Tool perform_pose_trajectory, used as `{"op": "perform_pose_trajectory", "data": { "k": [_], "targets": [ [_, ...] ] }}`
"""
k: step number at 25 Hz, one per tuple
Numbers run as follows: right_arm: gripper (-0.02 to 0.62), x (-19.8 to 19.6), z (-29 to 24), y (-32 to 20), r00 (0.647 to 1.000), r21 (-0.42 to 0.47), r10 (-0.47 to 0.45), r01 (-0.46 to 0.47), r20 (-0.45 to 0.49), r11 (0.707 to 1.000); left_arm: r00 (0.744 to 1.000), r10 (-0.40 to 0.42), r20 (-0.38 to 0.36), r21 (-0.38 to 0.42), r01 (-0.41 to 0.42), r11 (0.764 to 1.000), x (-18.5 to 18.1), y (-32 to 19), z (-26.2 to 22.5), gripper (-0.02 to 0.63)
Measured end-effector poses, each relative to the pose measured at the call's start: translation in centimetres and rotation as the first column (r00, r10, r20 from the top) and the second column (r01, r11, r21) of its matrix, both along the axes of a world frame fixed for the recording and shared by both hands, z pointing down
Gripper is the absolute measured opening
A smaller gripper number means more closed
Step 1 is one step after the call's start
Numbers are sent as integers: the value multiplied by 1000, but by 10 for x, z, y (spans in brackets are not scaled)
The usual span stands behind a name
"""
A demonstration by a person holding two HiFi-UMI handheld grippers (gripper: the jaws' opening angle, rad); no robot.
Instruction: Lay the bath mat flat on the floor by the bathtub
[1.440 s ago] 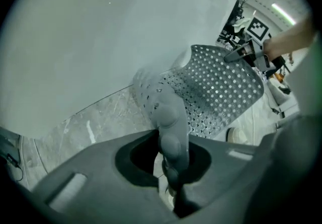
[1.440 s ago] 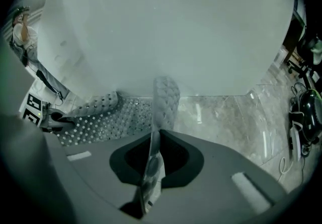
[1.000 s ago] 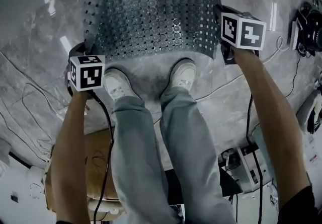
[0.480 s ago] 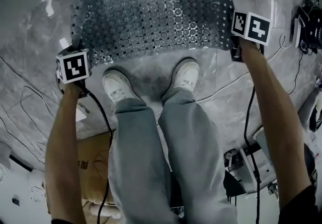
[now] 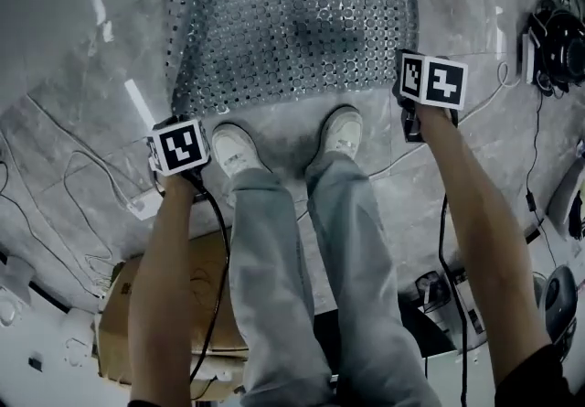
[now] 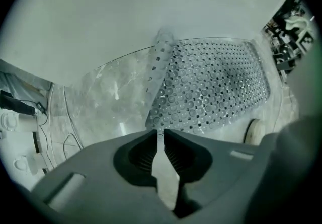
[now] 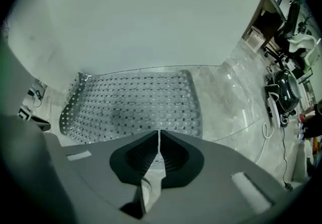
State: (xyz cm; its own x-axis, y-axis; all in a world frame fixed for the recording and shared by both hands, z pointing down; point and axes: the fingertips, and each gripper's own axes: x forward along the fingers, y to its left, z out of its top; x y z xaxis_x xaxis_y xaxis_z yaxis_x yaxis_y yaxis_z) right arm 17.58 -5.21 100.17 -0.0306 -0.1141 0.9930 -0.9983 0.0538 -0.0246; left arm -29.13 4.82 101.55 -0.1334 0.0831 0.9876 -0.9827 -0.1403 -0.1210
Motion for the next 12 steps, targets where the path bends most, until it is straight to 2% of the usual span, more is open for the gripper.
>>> {"op": "perform_pose_trajectory", "data": {
  "k": [1, 4, 6, 9, 12],
  "targets": [
    [8, -13, -5, 2, 999, -9, -31, 31, 22, 999, 1000, -6, -18, 2, 6, 1000, 9, -1, -6, 40],
    [7, -56, -23, 5, 984, -10, -155, 156, 92, 988, 998, -49, -44, -3, 49, 999, 31, -2, -29, 14],
    [6, -82, -38, 7, 970, 3, -197, 198, 139, 980, 995, -71, -72, -8, 71, 997, 48, -3, -44, 5],
    [6, -119, -66, 6, 946, 48, -267, 263, 181, 964, 993, -64, -95, -29, 61, 998, 67, -4, -65, 5],
    [6, -152, -95, 10, 922, 70, -310, 302, 234, 951, 980, -51, -190, -12, 50, 999, 100, -11, -84, 5]
  ]
}}
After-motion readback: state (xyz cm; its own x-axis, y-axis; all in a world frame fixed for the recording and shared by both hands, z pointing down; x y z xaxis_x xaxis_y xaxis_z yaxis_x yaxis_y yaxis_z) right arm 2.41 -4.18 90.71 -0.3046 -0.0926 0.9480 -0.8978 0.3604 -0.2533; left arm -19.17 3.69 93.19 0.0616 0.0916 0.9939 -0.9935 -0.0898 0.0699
